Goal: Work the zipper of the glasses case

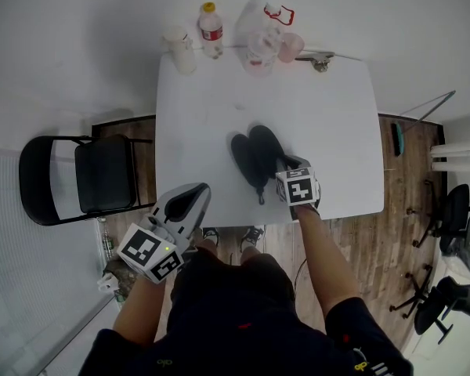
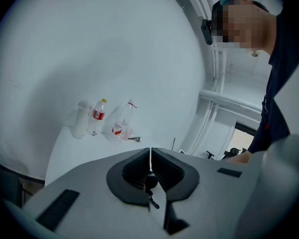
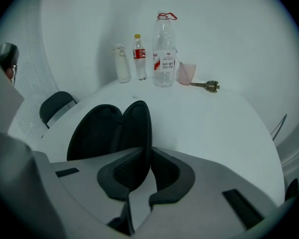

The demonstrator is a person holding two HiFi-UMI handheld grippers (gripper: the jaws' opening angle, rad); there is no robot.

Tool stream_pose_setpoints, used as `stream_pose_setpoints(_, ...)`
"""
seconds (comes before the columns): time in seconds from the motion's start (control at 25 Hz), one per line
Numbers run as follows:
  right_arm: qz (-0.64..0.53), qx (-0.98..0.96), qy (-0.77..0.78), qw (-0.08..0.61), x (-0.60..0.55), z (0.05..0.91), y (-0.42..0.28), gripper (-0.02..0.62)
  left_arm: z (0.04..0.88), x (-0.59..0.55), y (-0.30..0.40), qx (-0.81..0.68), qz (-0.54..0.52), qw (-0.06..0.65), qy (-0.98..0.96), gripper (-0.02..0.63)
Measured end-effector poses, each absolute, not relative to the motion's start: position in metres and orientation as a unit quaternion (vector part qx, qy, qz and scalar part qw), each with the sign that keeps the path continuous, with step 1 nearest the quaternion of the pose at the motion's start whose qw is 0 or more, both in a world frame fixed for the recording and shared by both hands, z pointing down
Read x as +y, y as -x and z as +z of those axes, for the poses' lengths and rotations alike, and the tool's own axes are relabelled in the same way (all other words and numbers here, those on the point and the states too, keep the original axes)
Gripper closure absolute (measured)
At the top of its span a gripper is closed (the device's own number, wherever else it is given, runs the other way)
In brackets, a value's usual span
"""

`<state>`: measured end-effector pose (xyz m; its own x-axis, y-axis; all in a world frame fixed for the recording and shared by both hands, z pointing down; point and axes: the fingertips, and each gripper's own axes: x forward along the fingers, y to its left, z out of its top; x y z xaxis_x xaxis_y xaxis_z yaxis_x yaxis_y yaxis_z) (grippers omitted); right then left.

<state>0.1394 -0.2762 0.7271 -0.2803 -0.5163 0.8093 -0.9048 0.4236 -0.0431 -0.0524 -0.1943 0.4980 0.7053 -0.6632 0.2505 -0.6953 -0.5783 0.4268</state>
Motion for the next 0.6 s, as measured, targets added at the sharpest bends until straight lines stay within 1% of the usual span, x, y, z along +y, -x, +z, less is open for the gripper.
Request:
stream_pose_setpoints(0.2, 0.284, -0.766, -0.475, 0.326, -0.277, 0.711, -0.141, 0.552, 0.480, -0.192, 0.049, -0.361, -0.001, 0.256, -0.897, 0.580)
stream_pose_setpoints(0.44, 0.357, -0.780, -0.474, 0.198, -0.263, 0.653, -0.145, 0.554, 0.457, -0.193, 0.055, -0.341, -0.035, 0.242, -0.908, 0.578)
stream_pose_setpoints(0.6, 0.365, -0.797, -0.465, 0.124, -0.256, 0.590, -0.149, 0.552, 0.433, -0.204, 0.069, -0.349, -0.058, 0.220, -0.909, 0.578)
